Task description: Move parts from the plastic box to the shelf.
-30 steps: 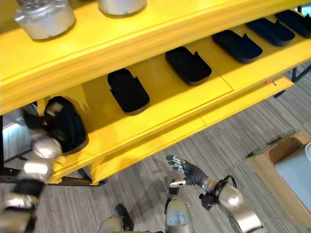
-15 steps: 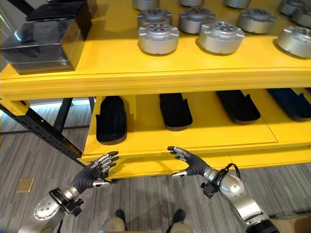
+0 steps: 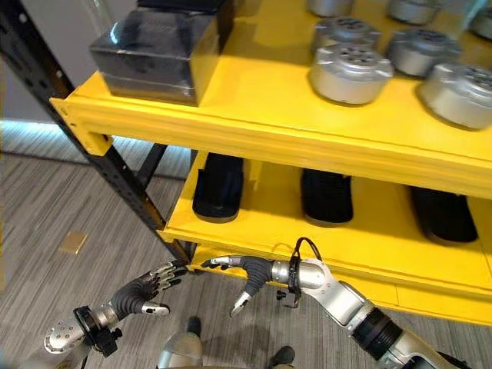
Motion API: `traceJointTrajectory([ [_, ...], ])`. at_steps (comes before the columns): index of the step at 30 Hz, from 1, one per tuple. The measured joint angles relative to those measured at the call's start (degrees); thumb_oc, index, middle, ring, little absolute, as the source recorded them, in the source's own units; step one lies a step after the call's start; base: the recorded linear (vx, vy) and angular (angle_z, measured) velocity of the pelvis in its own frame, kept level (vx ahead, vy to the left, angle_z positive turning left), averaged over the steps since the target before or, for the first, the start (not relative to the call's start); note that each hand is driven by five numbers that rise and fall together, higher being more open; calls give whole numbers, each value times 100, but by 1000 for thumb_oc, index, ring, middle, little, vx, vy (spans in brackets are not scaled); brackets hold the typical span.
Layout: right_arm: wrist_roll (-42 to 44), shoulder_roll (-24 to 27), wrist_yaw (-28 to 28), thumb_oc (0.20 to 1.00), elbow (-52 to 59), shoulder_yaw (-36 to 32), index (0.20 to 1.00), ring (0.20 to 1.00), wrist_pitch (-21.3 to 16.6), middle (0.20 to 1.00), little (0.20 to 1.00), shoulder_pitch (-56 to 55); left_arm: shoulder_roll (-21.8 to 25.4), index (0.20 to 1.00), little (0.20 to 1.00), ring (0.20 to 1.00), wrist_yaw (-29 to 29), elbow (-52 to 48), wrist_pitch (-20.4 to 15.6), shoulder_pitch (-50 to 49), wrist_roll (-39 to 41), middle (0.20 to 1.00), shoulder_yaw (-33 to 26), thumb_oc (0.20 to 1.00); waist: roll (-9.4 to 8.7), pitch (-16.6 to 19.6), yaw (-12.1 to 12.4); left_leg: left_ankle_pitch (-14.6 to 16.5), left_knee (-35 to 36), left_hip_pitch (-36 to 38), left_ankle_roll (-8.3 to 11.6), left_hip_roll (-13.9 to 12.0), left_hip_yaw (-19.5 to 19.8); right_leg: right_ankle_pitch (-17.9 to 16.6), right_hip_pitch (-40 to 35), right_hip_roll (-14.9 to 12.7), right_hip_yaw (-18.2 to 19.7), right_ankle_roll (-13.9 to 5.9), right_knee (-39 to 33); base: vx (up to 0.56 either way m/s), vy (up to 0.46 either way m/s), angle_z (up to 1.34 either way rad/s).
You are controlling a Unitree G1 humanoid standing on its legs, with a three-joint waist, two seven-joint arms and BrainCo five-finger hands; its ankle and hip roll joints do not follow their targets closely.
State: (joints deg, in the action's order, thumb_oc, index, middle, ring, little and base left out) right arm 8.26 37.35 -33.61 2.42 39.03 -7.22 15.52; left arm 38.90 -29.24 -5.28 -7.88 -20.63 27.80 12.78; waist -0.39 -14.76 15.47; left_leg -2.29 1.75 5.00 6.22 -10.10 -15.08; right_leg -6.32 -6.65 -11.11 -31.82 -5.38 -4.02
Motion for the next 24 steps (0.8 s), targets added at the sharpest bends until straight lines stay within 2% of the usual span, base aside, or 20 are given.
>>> traceJointTrajectory([
  [2, -193, -100, 53, 1000, -179, 89, 1000, 1000, 1, 1000, 1000, 318, 9, 1000, 1000, 1000, -160, -1, 25, 76, 115, 1000, 0, 1000, -78, -77, 3, 0, 6, 1, 0, 6, 2, 1, -7, -6, -5, -1, 0, 20, 50, 1],
  [5, -378, -134, 273, 1000, -337, 229, 1000, 1000, 20, 1000, 1000, 578, 5, 1000, 1000, 1000, -110, 0, 32, 232, 306, 1000, -2, 1000, -113, -97, 23, 2, 8, 6, 2, -2, 14, 15, -56, -5, -20, -14, -1, 15, 21, 2],
  [8, -584, -188, 551, 1000, -597, 225, 1000, 1000, 22, 1000, 1000, 658, -64, 1000, 1000, 1000, -54, 1, 28, 312, 752, 1000, -82, 1000, -150, -119, 83, 4, 8, 7, 5, -9, 47, 56, -90, -2, -41, -48, -1, 39, 7, 7],
  [13, -1349, -308, 1099, 1000, -1285, 226, 1000, 1000, -16, 1000, 1000, 1017, -372, 1000, 1000, 1000, -377, 235, -2, 323, 1562, 1000, -196, 1000, -233, -164, 173, 9, -26, -21, 11, -7, 145, 66, -98, 17, -65, -56, 7, 21, -4, 7],
  [20, -1662, -336, 1444, 1000, -1417, 182, 1000, 1000, -132, 1000, 1000, 1193, -471, 1000, 1000, 1000, -404, 592, -34, 378, 1604, 1000, -214, 1000, -270, -211, 258, 30, -79, -121, 21, -37, 174, 86, -84, 9, -106, -51, 7, 5, 3, 3],
  [24, -1694, -532, 1604, 1000, -1821, 184, 1000, 1000, -123, 1000, 1000, 1193, -480, 1000, 1000, 1000, -455, 593, -82, 382, 1694, 1000, -214, 1000, -256, -247, 289, 34, -141, -204, 27, -60, 280, 102, -84, 30, -197, -43, 8, 6, -8, 10],
])
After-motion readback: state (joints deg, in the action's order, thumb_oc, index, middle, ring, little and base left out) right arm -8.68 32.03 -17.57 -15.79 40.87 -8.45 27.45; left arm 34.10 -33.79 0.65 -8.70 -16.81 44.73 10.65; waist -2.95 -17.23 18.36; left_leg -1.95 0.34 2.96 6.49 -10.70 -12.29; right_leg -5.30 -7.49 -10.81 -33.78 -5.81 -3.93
